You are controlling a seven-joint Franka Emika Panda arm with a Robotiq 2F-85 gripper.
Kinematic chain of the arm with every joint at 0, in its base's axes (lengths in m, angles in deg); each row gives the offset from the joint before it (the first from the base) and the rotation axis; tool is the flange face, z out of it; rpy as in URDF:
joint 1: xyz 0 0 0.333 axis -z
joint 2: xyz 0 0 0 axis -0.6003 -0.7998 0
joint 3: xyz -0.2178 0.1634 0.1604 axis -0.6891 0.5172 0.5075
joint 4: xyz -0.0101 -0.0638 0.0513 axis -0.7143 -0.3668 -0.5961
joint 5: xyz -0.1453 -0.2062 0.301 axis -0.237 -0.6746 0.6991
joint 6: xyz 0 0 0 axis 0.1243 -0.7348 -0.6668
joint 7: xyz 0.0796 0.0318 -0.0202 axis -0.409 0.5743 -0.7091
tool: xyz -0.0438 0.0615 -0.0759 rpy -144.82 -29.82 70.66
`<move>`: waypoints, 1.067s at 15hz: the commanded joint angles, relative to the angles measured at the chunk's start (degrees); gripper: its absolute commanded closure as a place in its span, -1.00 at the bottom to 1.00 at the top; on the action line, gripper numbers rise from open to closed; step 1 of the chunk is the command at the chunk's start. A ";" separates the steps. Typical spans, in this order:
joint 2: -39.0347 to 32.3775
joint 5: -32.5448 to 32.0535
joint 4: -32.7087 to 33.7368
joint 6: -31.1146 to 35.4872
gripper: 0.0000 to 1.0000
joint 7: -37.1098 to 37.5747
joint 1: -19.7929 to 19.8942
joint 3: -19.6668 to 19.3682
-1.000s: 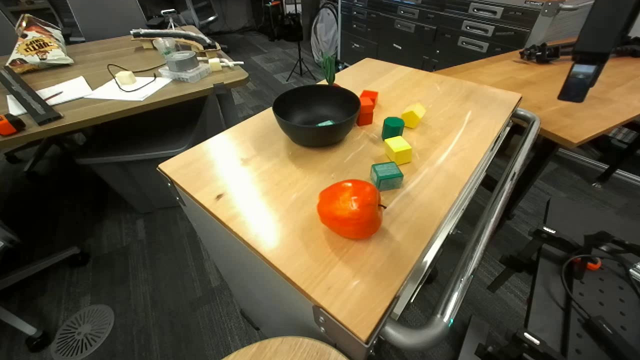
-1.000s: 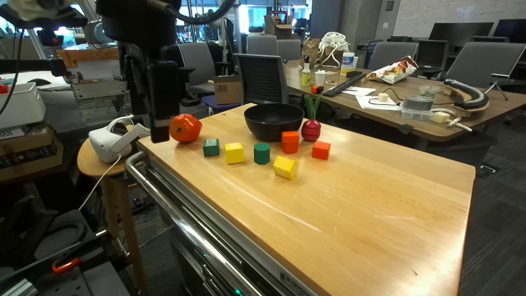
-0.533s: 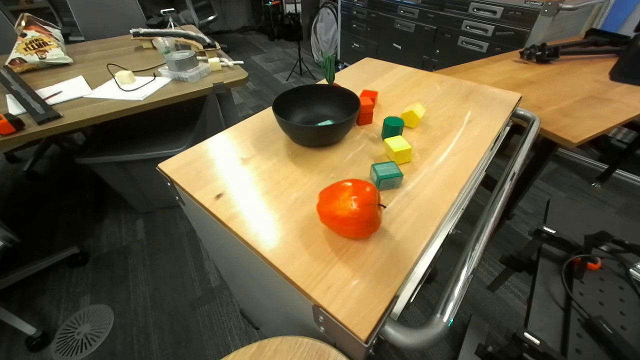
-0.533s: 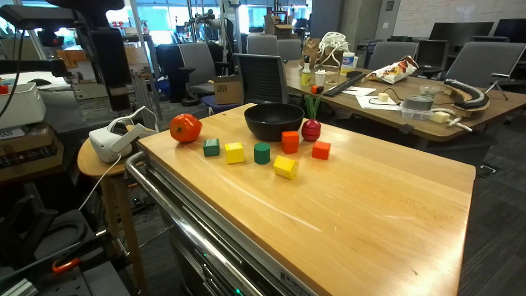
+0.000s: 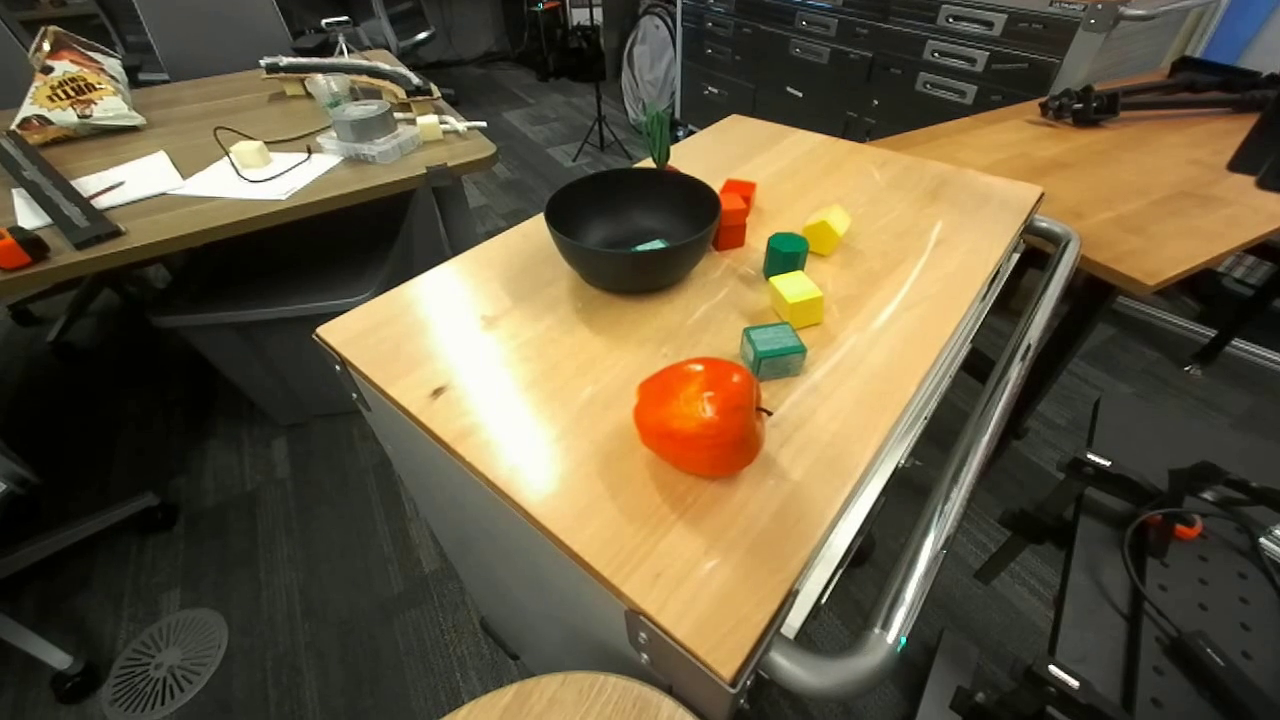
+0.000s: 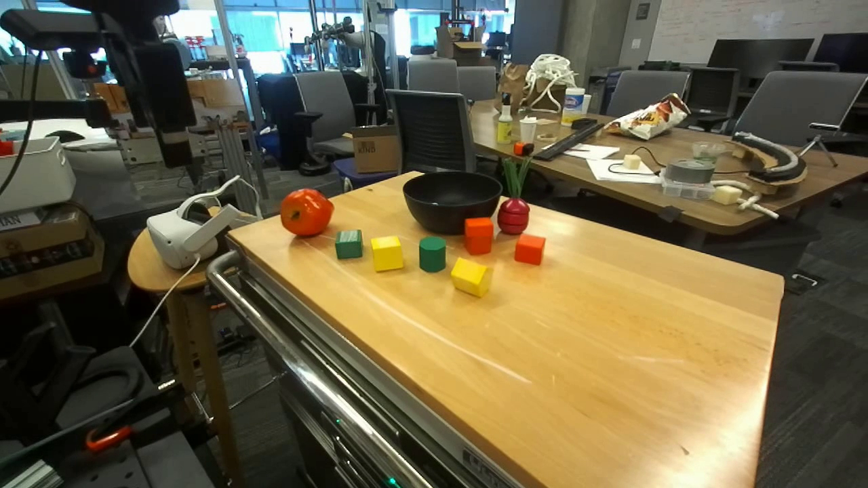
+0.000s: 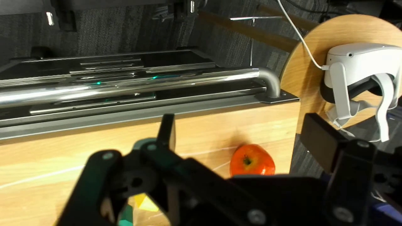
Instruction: Move the apple backwards, place the radish and blocks inside the black bowl
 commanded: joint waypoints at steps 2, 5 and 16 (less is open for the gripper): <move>-0.03 0.20 0.13 -0.19 -1.00 -0.22 0.37 0.27; -0.03 0.20 0.13 -0.19 -1.00 -0.22 0.37 0.26; 0.07 -0.69 -0.54 10.81 -1.00 -2.59 0.14 1.09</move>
